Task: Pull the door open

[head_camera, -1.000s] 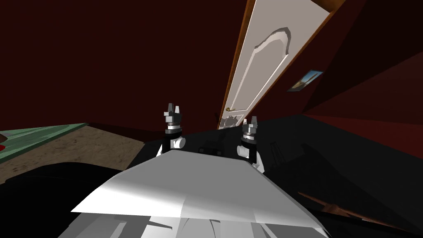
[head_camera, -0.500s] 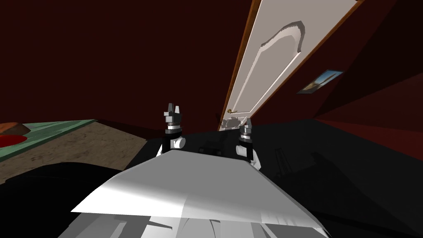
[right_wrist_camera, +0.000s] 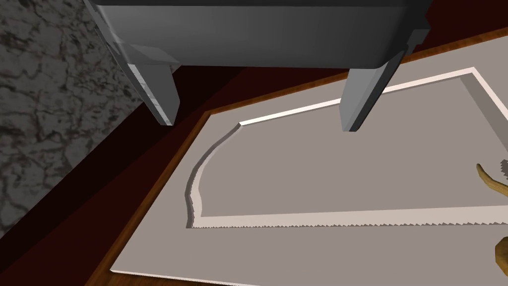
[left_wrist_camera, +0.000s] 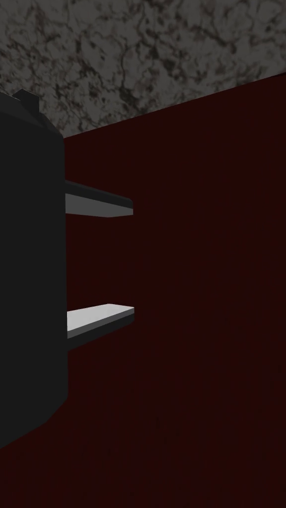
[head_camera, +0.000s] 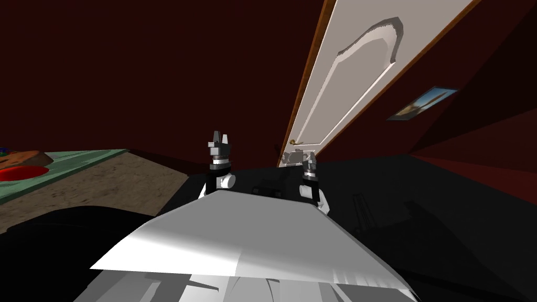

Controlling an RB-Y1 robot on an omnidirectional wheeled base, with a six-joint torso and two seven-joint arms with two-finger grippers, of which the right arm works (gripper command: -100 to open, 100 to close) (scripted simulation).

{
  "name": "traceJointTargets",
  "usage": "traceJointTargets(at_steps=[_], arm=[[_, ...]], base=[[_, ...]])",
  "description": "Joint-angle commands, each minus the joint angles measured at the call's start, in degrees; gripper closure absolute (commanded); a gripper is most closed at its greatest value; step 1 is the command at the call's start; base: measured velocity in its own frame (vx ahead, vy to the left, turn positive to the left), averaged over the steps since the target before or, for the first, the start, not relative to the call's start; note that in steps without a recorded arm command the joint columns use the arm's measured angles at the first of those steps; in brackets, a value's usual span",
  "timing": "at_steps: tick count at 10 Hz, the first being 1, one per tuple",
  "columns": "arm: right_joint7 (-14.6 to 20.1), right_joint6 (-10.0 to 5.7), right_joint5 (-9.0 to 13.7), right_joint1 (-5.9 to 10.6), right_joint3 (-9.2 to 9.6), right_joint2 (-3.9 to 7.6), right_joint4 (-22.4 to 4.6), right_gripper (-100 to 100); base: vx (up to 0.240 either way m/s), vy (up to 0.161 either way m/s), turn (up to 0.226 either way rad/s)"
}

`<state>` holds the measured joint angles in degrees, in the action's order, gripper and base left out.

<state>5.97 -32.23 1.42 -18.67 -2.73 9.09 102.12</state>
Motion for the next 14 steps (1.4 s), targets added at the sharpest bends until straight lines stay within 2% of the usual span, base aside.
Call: traceJointTargets(at_steps=[1, 2, 4, 5, 8, 9, 10, 11, 12, 13, 14], arm=[[0.5, -0.64, 0.2, 1.00, 0.06, 0.92, -2.9, -100], [0.5, -0.64, 0.2, 1.00, 0.06, 0.92, -3.5, -100], [1.2, -1.34, 0.4, 2.31, 0.20, 2.10, -7.2, -100], [1.2, -1.34, 0.4, 2.31, 0.20, 2.10, -8.0, -100], [2.2, -2.40, 0.8, 4.30, 0.40, 3.88, -14.2, -100], [2.2, -2.40, 0.8, 4.30, 0.40, 3.88, -14.9, -100], [2.5, -2.75, 0.9, 4.96, 0.47, 4.47, -17.1, -100], [2.5, -2.75, 0.9, 4.96, 0.47, 4.47, -17.2, -100], [2.8, -3.10, 1.0, 5.61, 0.54, 5.05, -19.0, -100], [2.8, -3.10, 1.0, 5.61, 0.54, 5.05, -19.4, -100], [3.1, -3.44, 1.2, 6.26, 0.61, 5.62, -21.6, -100]], base=[[0.069, -0.064, 0.176], [0.054, -0.058, 0.052], [0.060, -0.050, 0.104], [0.057, -0.055, 0.060], [0.053, -0.075, 0.127], [0.046, -0.064, 0.045], [0.054, -0.056, 0.103], [0.047, -0.042, 0.049], [0.050, -0.043, 0.073], [0.037, -0.035, 0.051], [0.033, -0.047, 0.088]])
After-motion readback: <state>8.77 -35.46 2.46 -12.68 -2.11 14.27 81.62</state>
